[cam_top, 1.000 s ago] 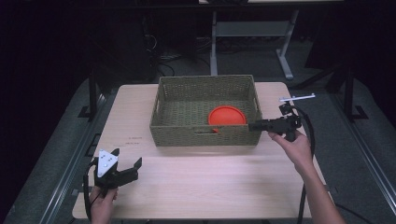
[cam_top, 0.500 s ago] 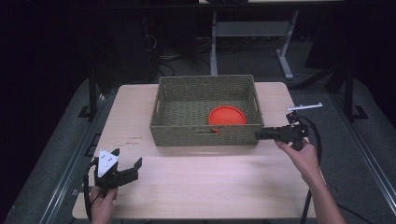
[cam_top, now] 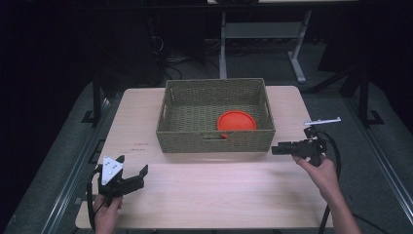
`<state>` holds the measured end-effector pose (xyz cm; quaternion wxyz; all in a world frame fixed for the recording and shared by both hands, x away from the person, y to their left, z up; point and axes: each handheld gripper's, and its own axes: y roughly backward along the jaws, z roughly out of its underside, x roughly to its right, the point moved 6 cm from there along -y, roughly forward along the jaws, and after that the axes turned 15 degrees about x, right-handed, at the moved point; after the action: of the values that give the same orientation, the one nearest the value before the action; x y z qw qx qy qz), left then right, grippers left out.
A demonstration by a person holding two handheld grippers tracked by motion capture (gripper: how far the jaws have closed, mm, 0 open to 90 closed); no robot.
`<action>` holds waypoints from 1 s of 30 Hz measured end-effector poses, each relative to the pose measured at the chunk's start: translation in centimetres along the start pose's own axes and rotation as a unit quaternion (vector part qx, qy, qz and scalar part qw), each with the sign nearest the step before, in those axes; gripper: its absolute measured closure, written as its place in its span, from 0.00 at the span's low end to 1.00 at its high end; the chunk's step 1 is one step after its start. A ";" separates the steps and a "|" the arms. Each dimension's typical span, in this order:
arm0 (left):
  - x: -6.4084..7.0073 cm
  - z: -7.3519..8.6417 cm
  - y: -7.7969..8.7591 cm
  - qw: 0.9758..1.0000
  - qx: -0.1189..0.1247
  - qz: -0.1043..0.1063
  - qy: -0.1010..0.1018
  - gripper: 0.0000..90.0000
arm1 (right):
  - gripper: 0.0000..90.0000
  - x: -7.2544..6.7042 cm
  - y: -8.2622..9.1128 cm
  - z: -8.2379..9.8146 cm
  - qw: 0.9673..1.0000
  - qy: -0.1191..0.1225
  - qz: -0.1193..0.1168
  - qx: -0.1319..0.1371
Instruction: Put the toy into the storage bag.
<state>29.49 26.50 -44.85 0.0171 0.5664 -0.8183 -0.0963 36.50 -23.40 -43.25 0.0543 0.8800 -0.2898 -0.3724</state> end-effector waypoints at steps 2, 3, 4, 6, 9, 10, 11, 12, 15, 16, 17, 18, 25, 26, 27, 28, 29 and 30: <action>0.0 0.0 0.0 1.000 -0.001 0.000 0.000 0.14 | 0.29 0.3 0.3 0.4 1.000 -0.006 0.001 0.001; 0.1 0.0 0.0 1.000 0.000 0.000 0.000 0.14 | 0.29 0.4 0.4 0.6 1.000 -0.009 0.000 0.003; 0.1 0.0 0.0 1.000 0.000 0.000 0.000 0.14 | 0.29 0.5 0.6 0.7 1.000 -0.012 -0.001 0.005; 0.1 0.0 0.0 1.000 0.000 0.000 0.000 0.14 | 0.29 0.8 0.8 1.1 1.000 -0.014 0.001 0.004; 0.1 0.0 0.0 1.000 -0.001 0.000 -0.001 0.14 | 0.29 1.2 1.2 1.6 1.000 -0.020 0.003 0.008; 0.1 0.0 0.0 1.000 0.000 0.000 -0.001 0.14 | 0.29 1.3 1.3 1.7 1.000 -0.021 0.003 0.008; 0.1 0.0 0.0 1.000 -0.001 -0.001 -0.002 0.14 | 0.29 1.5 1.5 1.8 1.000 -0.022 0.005 0.008; 0.1 0.0 0.0 1.000 -0.001 -0.001 -0.001 0.14 | 0.29 1.6 1.6 1.9 1.000 -0.025 0.006 0.009; 0.0 0.0 0.0 1.000 -0.001 -0.001 -0.001 0.14 | 0.29 1.8 2.0 2.2 1.000 -0.024 0.007 0.010; 0.1 0.0 0.0 1.000 -0.001 -0.001 -0.001 0.14 | 0.29 1.9 2.1 2.3 1.000 -0.025 0.008 0.011; 0.1 0.0 0.0 1.000 0.000 -0.001 -0.001 0.14 | 0.29 1.9 2.3 2.4 1.000 -0.028 0.008 0.011; 0.1 0.0 0.0 1.000 0.000 -0.001 -0.001 0.14 | 0.29 1.9 2.4 2.5 0.999 -0.028 0.007 0.012; 0.1 0.0 0.0 1.000 0.001 -0.001 0.000 0.14 | 0.29 2.2 3.2 3.7 0.999 -0.029 0.013 0.012; 0.1 0.0 0.0 1.000 0.001 -0.001 0.000 0.14 | 0.29 2.3 3.3 3.9 0.999 -0.033 0.014 0.011; 0.1 0.0 0.0 1.000 0.000 -0.002 -0.001 0.14 | 0.29 2.4 3.4 4.0 0.999 -0.034 0.016 0.011; 0.1 0.0 0.0 1.000 0.000 -0.002 -0.001 0.14 | 0.29 2.5 3.6 4.2 0.999 -0.037 0.015 0.013; 0.1 0.0 0.0 1.000 0.001 -0.002 0.001 0.14 | 0.29 2.5 3.7 4.3 0.999 -0.042 0.011 0.015; 0.1 0.0 0.0 1.000 0.001 -0.002 0.001 0.14 | 0.29 2.5 3.8 4.5 0.999 -0.042 0.010 0.016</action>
<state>29.45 26.40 -44.84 0.0174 0.5681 -0.8173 -0.0953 33.06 -27.37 -46.85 0.0314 0.8612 -0.3071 -0.4038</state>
